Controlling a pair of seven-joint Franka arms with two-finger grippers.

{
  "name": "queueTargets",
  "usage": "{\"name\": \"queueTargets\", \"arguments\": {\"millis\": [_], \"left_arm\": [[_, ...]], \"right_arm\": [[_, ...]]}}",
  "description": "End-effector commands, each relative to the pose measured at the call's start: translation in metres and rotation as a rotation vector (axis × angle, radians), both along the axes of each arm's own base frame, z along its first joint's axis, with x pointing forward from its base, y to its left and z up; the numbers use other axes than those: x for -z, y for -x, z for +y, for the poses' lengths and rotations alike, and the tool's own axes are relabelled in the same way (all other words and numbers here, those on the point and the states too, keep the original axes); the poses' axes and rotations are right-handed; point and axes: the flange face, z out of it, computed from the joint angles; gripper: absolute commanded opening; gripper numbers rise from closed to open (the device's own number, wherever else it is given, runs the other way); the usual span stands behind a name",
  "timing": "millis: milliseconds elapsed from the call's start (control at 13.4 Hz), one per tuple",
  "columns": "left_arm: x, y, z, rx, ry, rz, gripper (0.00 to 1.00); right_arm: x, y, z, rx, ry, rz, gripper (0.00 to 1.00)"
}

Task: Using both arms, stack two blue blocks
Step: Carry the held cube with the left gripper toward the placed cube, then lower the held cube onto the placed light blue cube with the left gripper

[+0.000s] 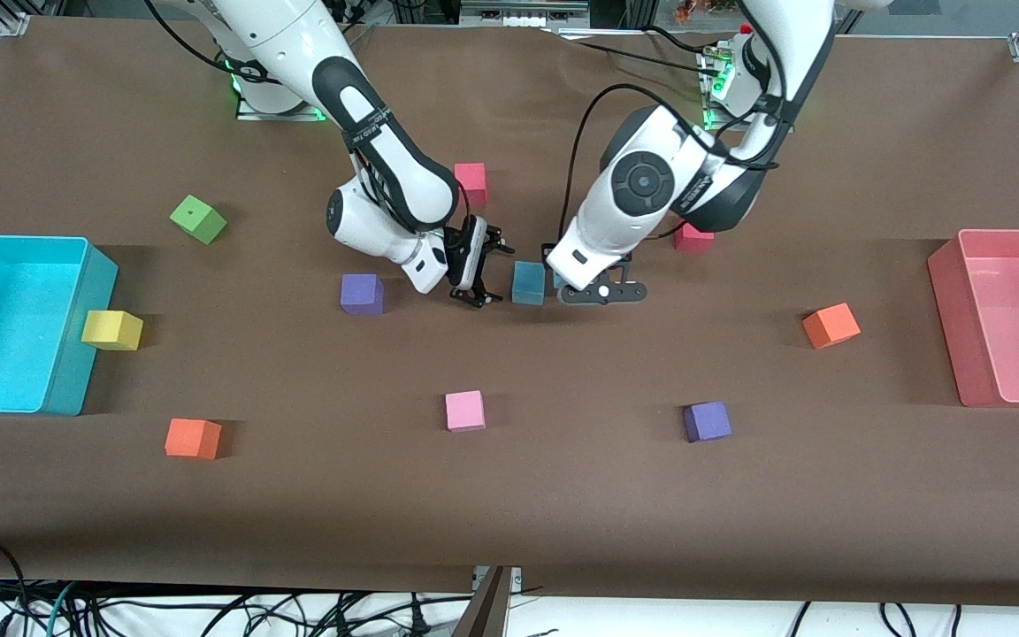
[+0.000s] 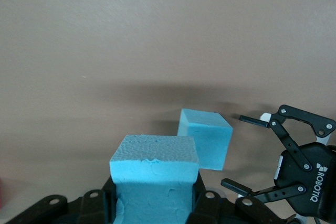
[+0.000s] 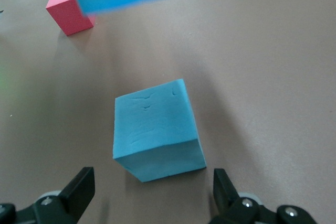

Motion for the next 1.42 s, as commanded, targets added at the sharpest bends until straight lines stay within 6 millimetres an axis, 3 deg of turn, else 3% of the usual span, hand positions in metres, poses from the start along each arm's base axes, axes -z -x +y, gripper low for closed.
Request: {"name": "queueTargets", "arguments": {"millis": [0,447,820,1342], "left_arm": [[0.011,-0.002,-0.031,-0.004,0.003,0.015,0.00],[0.038,0.006,-0.055,-0.030,0.004,0.014,0.00],[0.039,0.010,-0.066,-0.016,0.006,0.005,0.01],[0.044,0.010,-0.064,-0.011,-0.004,0.007,0.04]], "right_arm": [[-0.002,0.003,-0.001,-0.006,-0.022,-0.002,1.00],[-0.003,0.002,-0.001,-0.004,-0.023,-0.003,1.00],[-0.004,0.002,0.000,-0.005,-0.024,-0.005,1.00],[-0.004,0.002,0.000,-0.005,-0.024,-0.005,1.00]]}}
